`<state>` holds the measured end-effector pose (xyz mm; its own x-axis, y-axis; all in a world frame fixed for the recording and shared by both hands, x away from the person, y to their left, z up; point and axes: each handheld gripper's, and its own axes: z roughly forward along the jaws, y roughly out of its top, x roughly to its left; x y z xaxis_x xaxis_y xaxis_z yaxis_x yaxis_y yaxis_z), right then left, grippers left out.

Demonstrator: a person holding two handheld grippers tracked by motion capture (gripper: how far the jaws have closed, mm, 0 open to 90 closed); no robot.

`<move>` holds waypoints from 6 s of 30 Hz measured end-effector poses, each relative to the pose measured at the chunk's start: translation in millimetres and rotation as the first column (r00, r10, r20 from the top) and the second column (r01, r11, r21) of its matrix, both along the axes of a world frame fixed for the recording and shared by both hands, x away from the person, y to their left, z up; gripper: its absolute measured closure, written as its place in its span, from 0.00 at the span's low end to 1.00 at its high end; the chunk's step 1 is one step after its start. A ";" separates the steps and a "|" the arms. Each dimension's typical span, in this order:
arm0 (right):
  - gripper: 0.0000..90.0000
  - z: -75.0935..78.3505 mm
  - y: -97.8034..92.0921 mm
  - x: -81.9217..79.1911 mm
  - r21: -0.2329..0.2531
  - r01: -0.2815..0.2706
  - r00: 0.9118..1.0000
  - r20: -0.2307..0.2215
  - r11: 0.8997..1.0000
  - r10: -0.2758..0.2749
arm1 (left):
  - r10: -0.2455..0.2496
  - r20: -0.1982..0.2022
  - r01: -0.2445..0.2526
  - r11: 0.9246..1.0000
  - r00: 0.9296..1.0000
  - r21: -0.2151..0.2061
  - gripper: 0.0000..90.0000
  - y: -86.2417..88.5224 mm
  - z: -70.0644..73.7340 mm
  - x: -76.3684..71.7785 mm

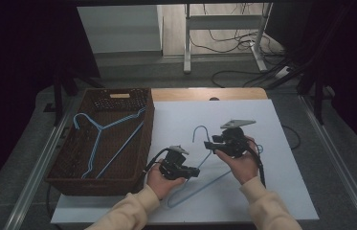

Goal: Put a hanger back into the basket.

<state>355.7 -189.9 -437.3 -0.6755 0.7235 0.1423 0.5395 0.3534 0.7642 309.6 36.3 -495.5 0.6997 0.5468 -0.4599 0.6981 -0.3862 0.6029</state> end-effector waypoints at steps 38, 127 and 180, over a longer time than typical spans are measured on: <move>0.26 -26.9 -103.2 -35.6 0.036 0.046 0.997 0.053 0.998 -0.048 | 0.088 0.224 -0.042 0.978 0.971 -0.203 0.96 87.5 113.9 -14.7; 0.24 -40.4 -99.4 -31.2 -0.077 0.048 0.999 0.017 0.996 -0.047 | 0.485 0.172 -0.431 0.859 0.857 -0.277 0.96 306.3 80.6 -10.6; 0.23 -42.3 -98.3 -30.0 -0.084 0.027 1.000 0.017 0.996 -0.026 | 0.463 0.195 -0.450 0.886 0.865 -0.108 0.36 272.6 58.7 3.8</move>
